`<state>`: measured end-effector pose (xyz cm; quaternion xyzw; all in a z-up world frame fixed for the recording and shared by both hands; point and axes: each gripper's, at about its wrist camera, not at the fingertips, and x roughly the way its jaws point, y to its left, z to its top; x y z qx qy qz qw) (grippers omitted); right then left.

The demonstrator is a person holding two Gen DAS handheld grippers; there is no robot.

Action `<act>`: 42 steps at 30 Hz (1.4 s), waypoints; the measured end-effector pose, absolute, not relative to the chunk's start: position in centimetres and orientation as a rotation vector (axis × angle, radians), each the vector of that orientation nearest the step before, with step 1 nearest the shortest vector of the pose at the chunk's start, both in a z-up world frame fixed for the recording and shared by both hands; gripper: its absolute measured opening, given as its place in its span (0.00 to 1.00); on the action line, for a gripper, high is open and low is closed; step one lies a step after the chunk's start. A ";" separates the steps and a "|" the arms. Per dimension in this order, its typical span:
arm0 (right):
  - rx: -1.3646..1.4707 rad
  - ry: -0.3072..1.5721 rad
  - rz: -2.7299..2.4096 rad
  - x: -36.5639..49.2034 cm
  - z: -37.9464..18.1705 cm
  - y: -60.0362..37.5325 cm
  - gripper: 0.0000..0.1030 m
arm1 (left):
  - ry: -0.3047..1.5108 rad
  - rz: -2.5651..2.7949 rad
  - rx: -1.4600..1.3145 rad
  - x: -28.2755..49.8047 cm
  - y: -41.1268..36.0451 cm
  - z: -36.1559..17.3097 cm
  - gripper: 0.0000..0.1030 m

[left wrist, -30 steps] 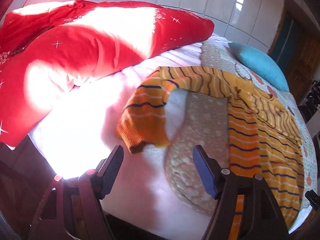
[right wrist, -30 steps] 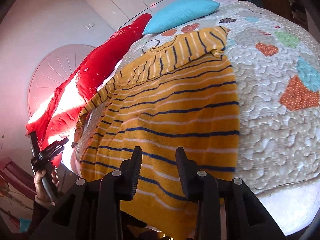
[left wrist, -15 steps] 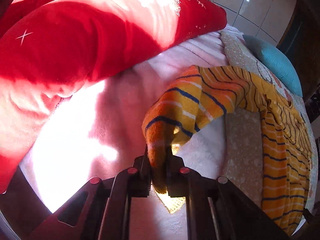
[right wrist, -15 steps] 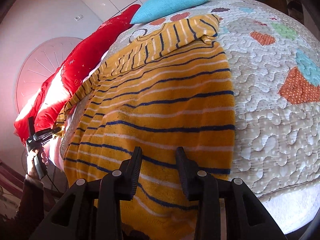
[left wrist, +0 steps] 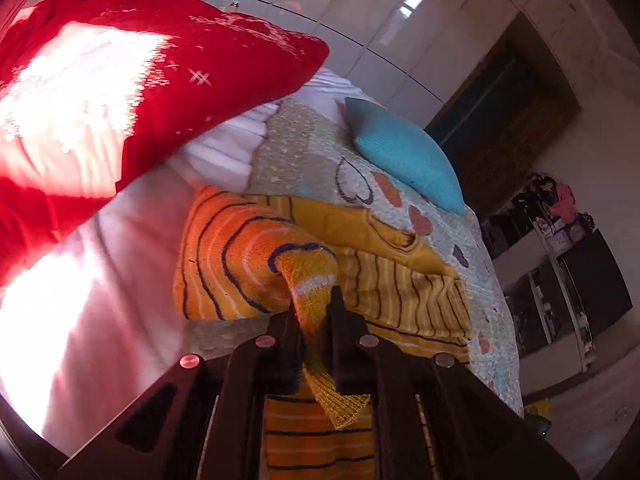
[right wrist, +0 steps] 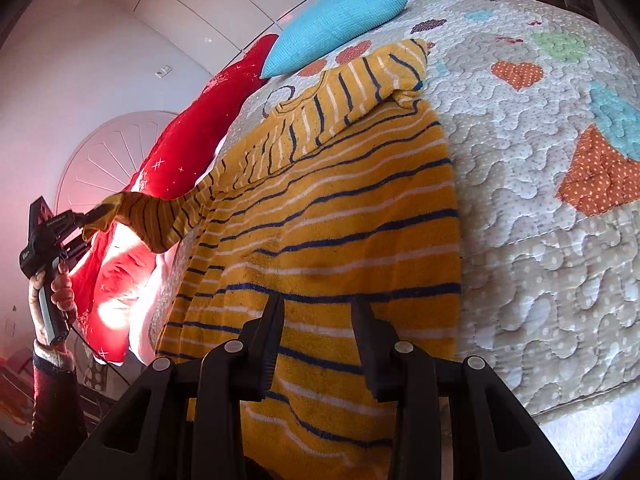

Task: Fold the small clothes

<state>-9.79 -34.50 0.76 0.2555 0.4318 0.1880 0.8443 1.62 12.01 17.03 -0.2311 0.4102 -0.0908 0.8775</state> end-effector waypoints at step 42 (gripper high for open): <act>-0.098 0.833 0.262 5.7 8.2 -27.5 0.09 | 0.923 0.099 -0.247 -11.6 7.8 5.2 0.69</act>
